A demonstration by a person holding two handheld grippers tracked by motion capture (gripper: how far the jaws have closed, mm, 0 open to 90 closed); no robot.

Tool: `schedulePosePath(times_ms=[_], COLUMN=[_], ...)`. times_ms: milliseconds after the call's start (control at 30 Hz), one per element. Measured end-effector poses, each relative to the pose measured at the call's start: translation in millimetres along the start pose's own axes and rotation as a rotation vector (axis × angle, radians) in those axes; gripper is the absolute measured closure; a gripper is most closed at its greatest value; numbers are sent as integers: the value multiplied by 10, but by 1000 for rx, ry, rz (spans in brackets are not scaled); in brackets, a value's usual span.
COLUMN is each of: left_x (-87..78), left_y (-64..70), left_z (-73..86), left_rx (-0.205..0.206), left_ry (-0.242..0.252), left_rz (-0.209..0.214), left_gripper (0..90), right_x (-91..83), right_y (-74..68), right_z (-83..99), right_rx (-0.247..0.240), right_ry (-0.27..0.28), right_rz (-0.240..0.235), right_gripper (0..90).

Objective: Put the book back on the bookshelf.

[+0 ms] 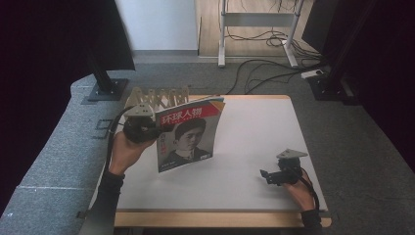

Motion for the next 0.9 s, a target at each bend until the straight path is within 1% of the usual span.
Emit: schedulePosePath(times_ms=[33, 67, 133, 167, 200, 267, 300, 333, 400, 433, 500, 667, 767, 867, 900], left_x=[-51, -51, -118, -118, -143, -192, -241, -241, -294, -350, -377, -491, -515, -484, -465], left_y=[-25, -25, -64, -64, -77, -101, -125, -125, -155, -189, -209, -310, -367, -421, -437], left_z=[13, 13, 31, 31, 37, 51, 70, 70, 93, 121, 136, 212, 235, 231, 223], left_rx=[-6, -6, -22, -22, -25, -32, -40, -40, -53, -65, -73, -105, -125, -143, -147], left_ry=[2, 2, 5, 5, 3, 2, 0, 0, -2, 2, 4, 14, 26, 37, 40], left_rz=[-10, -10, -32, -32, -41, -62, -84, -84, -102, -121, -129, -175, -206, -231, -233], left_gripper=[869, 869, 869, 869, 869, 869, 869, 869, 869, 869, 869, 869, 869, 869, 869], right_x=[33, 33, 77, 77, 83, 82, 83, 83, 84, 85, 85, 85, 87, 87, 87], right_y=[2, 2, -21, -21, -29, -27, -27, -27, -28, -28, -29, -28, -29, -29, -28], right_z=[39, 39, 75, 75, 75, 76, 77, 77, 77, 78, 78, 78, 78, 78, 78], right_rx=[4, 4, -16, -16, -25, -24, -25, -25, -24, -25, -25, -25, -24, -23, -25], right_ry=[-11, -11, -29, -29, -32, -33, -33, -33, -31, -31, -31, -31, -30, -30, -29], right_rz=[-2, -2, 17, 17, 25, 23, 23, 23, 25, 25, 24, 26, 27, 27, 27], right_gripper=[0, 0, 0, 0, 0, 0, 0, 0, 0, 0, 0, 0, 0, 0, 0])
Point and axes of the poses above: each handheld gripper's, and its own axes: x roughly forward along the jaws, z roughly out of its underside, y roughly to its right, the point moved 4 cm from there along x, roughly forward along the jaws, and after that the axes turned 1 degree about x, right-handed, at the moved point
